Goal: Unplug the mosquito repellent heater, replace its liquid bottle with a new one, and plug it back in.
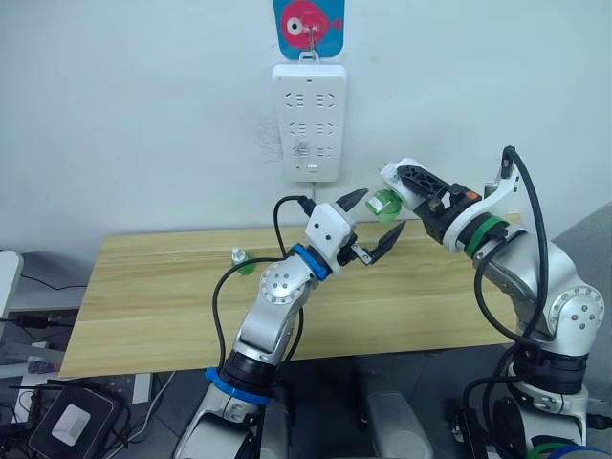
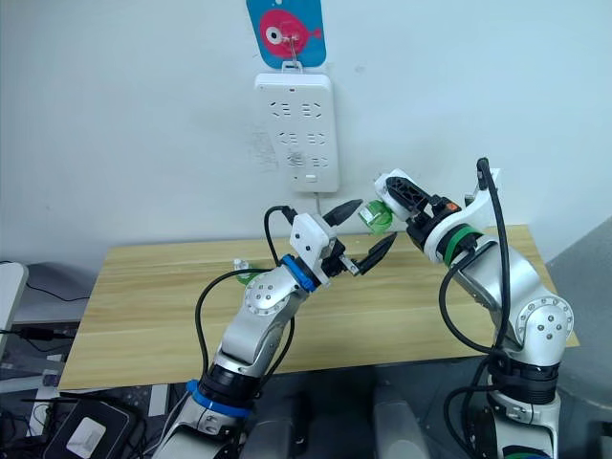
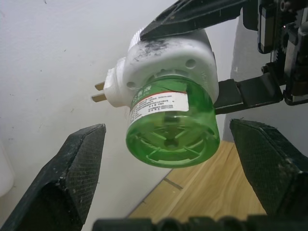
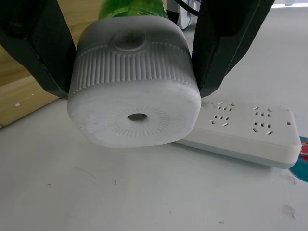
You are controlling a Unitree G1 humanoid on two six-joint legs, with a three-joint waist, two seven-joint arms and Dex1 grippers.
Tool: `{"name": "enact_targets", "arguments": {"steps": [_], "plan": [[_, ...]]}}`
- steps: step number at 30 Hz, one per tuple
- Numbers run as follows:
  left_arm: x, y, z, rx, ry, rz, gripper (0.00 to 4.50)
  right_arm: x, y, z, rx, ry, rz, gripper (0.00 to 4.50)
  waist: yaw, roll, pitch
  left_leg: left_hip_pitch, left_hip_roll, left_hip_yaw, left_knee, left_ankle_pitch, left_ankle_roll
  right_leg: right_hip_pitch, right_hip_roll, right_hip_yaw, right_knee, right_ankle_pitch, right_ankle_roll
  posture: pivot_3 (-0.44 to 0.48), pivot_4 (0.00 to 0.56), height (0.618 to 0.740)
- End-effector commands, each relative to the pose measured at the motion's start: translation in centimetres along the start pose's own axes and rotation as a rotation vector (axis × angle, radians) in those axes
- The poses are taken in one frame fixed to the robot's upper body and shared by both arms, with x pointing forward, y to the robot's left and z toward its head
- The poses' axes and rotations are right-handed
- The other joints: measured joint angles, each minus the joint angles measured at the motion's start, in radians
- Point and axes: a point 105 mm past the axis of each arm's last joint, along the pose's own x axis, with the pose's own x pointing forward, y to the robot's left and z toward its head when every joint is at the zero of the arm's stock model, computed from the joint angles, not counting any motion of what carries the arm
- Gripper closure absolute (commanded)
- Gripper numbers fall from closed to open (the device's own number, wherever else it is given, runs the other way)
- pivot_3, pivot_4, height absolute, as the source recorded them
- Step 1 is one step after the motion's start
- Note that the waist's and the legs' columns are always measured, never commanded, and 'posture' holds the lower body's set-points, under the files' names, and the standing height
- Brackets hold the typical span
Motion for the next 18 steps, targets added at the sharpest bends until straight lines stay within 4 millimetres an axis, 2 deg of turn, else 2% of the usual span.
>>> {"name": "enact_targets", "arguments": {"steps": [1, 5, 7, 12, 16, 18], "plan": [[0.3, -0.1, 1.1, -0.001, -0.046, 0.003, 1.22, -0.7, 1.5, 0.0, -0.004, -0.008, 0.066, 1.55, 0.0, 0.0, 0.0, 0.0, 0.0, 0.0, 0.0, 0.0, 0.0, 0.0, 0.0, 0.0, -0.001, 0.0, 0.0, -0.138, 0.297, 0.74], [0.3, 0.0, 1.1, -0.003, -0.048, 0.007, 2.22, -0.8, 1.5, -0.2, -0.006, 0.005, 0.067, 1.55, 0.0, 0.0, 0.0, -0.002, 0.0, 0.0, 0.0, 0.0, 0.0, 0.0, 0.0, 0.0, -0.003, 0.0, 0.0, -0.138, 0.297, 0.74], [0.2, 0.0, 1.1, -0.003, -0.048, 0.007, 2.22, -0.8, 1.5, -0.3, -0.007, 0.012, 0.069, 1.55, 0.0, 0.0, 0.0, -0.002, 0.0, 0.0, 0.0, 0.0, 0.0, 0.0, 0.0, 0.0, -0.003, 0.0, 0.0, -0.138, 0.297, 0.74], [-0.2, 0.0, 1.0, 0.037, -0.039, -0.019, 2.22, -0.8, 1.2, -0.5, -0.004, 0.026, 0.071, 0.0, 0.0, 0.0, 0.0, -0.002, 0.0, -0.001, 0.0, 0.0, 0.0, 0.0, 0.0, 0.0, -0.003, 0.0, 0.0, -0.125, 0.298, 0.74], [-1.0, 0.6, 1.0, 0.096, -0.028, -0.077, 2.22, -0.9, 0.7, -0.6, -0.049, 0.089, 0.111, 0.0, 0.0, 0.0, 0.0, -0.002, 0.0, 0.0, 0.0, 0.0, 0.0, 0.0, 0.0, 0.0, -0.003, 0.0, 0.0, -0.129, 0.296, 0.74], [-1.5, 0.7, 1.1, 0.143, -0.03, -0.144, 2.22, -1.1, 0.2, -0.9, -0.123, 0.177, 0.155, 0.0, 0.001, 0.0, 0.0, -0.002, 0.0, 0.0, 0.0, 0.0, 0.0, 0.0, 0.0, 0.0, -0.003, 0.0, 0.0, -0.133, 0.294, 0.74]]}}
